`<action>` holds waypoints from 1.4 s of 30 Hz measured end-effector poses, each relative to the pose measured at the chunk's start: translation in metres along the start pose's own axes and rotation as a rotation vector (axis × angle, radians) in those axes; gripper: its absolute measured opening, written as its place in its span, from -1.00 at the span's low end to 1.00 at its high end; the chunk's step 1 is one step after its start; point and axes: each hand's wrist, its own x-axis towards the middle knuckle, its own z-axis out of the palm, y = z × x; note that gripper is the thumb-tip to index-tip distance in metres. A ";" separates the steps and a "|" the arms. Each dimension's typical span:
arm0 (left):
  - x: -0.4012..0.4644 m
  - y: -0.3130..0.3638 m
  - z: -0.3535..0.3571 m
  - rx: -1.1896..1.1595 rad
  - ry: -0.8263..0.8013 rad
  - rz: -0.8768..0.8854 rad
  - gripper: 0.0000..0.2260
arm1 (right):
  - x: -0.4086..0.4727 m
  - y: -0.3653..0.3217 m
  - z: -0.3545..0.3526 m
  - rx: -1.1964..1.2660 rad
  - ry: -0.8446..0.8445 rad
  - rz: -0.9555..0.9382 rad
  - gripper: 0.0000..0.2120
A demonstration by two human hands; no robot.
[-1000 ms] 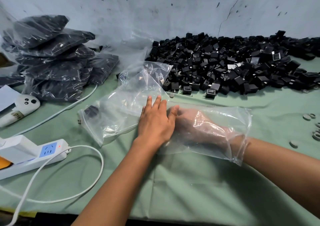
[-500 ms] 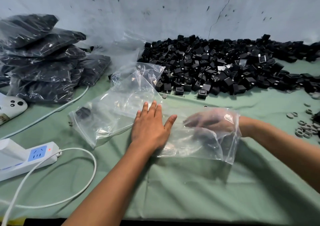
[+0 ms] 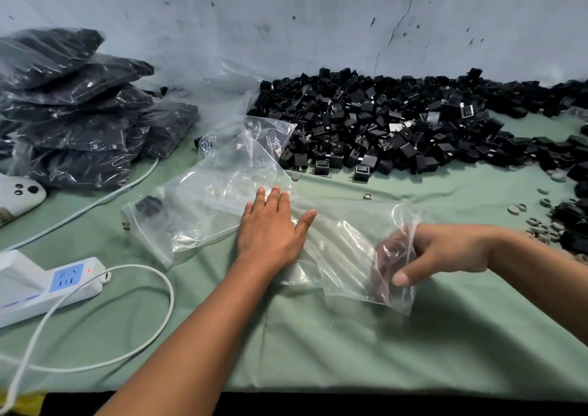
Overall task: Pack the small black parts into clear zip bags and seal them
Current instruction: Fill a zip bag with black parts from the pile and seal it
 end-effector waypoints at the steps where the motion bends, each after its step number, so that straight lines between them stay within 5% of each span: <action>1: 0.000 0.000 0.000 0.002 0.001 -0.001 -0.21 | -0.001 0.001 -0.001 -0.005 0.009 0.018 -0.83; 9: -0.002 0.000 0.001 -0.006 0.010 -0.007 -0.19 | -0.042 0.004 -0.053 -0.183 -0.152 0.291 -0.88; 12: -0.002 0.001 0.001 -0.003 0.008 -0.012 -0.18 | -0.043 0.008 -0.081 -0.336 0.358 0.424 -0.83; 14: -0.002 0.002 0.001 -0.006 0.005 -0.015 -0.16 | -0.022 0.007 -0.092 -0.377 0.850 0.327 -0.87; 16: -0.003 0.002 0.001 0.002 0.007 -0.017 -0.16 | 0.014 -0.006 -0.091 -0.448 1.077 0.164 -0.88; 18: -0.003 0.002 0.002 0.010 0.010 -0.013 -0.17 | 0.049 -0.019 -0.089 -0.628 1.016 0.096 -0.89; 22: -0.002 0.001 0.002 0.000 0.009 -0.011 -0.17 | 0.100 -0.020 -0.093 -0.905 0.710 0.249 -0.55; 25: -0.002 0.000 0.003 -0.006 0.011 -0.016 -0.18 | 0.112 -0.009 -0.091 -0.959 0.728 0.286 -0.67; 27: -0.001 0.000 0.003 0.002 0.011 -0.017 -0.19 | 0.107 -0.004 -0.090 -0.896 0.812 0.218 -0.85; 30: 0.001 0.000 0.003 -0.010 0.014 -0.018 -0.20 | 0.088 0.002 -0.091 -0.728 0.928 0.142 -0.86; 35: 0.000 0.002 0.000 -0.025 -0.002 -0.041 -0.18 | 0.034 0.005 -0.083 0.064 1.120 0.025 -0.90; 39: 0.001 0.008 -0.018 -0.237 -0.054 -0.121 -0.16 | -0.020 0.025 -0.065 0.154 0.965 0.108 -0.84; 42: -0.004 0.029 -0.029 -0.186 0.055 -0.108 -0.22 | -0.052 0.039 -0.046 0.220 0.770 0.166 -0.83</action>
